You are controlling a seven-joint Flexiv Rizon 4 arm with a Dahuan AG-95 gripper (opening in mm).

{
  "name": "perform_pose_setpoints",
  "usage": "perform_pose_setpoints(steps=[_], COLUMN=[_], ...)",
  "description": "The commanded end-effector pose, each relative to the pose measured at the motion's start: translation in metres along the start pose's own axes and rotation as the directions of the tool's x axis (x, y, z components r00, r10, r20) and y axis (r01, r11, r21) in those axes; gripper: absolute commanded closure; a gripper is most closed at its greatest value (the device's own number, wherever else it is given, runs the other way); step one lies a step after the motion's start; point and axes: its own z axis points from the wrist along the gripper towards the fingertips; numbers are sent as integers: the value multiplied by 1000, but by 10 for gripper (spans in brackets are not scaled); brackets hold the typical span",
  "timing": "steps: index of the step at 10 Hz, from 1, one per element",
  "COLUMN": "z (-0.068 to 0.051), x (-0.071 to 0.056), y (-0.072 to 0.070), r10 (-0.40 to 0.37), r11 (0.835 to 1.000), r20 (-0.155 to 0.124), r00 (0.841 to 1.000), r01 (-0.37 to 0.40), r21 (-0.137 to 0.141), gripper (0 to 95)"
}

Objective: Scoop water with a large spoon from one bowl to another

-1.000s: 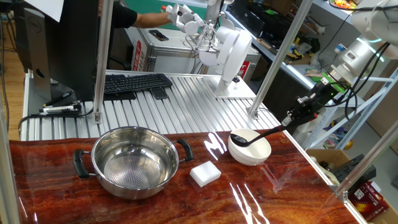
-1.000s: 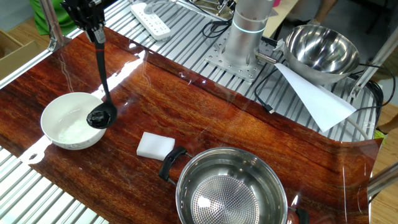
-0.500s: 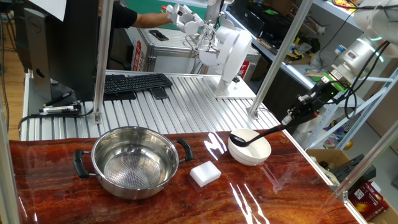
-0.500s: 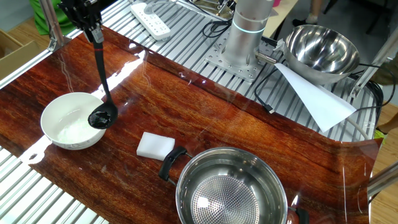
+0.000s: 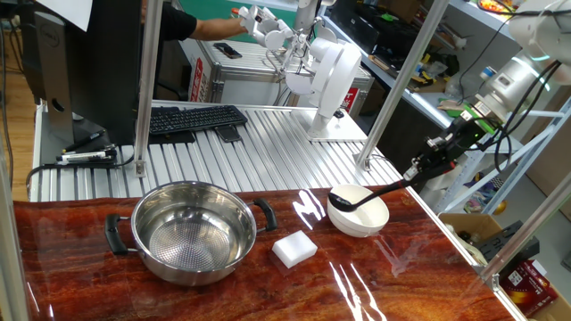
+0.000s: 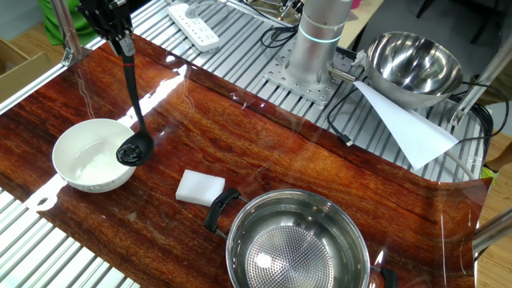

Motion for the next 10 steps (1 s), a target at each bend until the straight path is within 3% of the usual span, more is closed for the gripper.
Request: perform_pose_setpoints(steps=[1,10], z=[1,1], x=[0,0], y=[1,1], r10=[4,15], r11=[1000,998], r20=[-2,-41], r00=[1000,999], r01=[-4,-17], r21=[-12,-54], gripper=[950,950])
